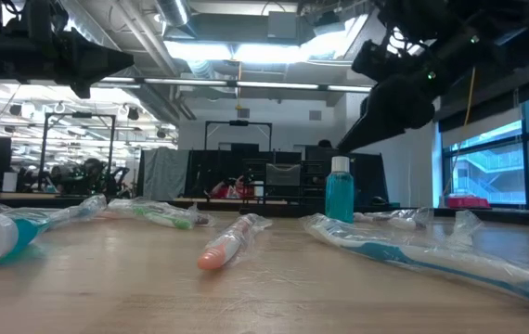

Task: Pick & Place toothbrushing station
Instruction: Put the top mouthwash into the middle section of the wire organizer

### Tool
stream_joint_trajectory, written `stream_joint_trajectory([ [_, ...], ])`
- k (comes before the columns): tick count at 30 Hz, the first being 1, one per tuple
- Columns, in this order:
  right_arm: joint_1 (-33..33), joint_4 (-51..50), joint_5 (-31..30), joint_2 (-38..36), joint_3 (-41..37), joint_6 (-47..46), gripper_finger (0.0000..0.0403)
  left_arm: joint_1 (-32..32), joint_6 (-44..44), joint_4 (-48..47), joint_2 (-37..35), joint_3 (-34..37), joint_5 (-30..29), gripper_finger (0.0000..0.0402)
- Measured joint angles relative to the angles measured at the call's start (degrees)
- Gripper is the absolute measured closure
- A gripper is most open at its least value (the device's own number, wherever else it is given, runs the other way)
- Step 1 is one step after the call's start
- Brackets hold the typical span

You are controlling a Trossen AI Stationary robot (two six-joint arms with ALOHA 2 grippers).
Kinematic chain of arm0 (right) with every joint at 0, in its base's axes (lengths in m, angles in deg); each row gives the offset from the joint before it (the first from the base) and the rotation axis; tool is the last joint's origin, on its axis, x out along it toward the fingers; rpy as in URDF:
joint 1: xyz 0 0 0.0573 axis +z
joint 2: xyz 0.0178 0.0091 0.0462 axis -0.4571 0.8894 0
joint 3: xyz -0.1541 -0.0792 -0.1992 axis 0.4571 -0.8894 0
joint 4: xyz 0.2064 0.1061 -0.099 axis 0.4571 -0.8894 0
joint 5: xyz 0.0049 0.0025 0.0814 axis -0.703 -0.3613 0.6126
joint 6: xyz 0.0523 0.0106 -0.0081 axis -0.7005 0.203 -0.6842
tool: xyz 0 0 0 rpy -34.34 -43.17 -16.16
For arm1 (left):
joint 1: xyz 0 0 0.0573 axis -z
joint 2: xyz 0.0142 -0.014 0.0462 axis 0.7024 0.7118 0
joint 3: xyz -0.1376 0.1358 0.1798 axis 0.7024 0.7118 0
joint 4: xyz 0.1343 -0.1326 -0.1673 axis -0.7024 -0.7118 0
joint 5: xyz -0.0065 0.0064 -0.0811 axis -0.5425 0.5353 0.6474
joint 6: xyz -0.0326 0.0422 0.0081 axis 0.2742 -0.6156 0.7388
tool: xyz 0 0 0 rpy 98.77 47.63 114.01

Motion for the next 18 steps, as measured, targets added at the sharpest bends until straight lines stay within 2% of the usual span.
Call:
stream_joint_trajectory([
  [3, 0.0, -0.6, -0.7, 0.0, 0.0, -0.5, 0.0149, 0.0, 0.2, 0.0, 0.0, 0.0, 0.0, 0.0396],
  [7, 0.0, -0.5, 2.6, 0.0, 0.0, -1.7, 0.0132, 0.0, 0.3, 0.0, 0.0, 0.0, 0.0, 0.0395],
  [18, 0.0, -0.2, 3.1, 2.7, 0.0, -5.0, 0.0128, 0.0, 0.5, -0.7, 0.0, 0.0, 0.0, 0.0396],
])
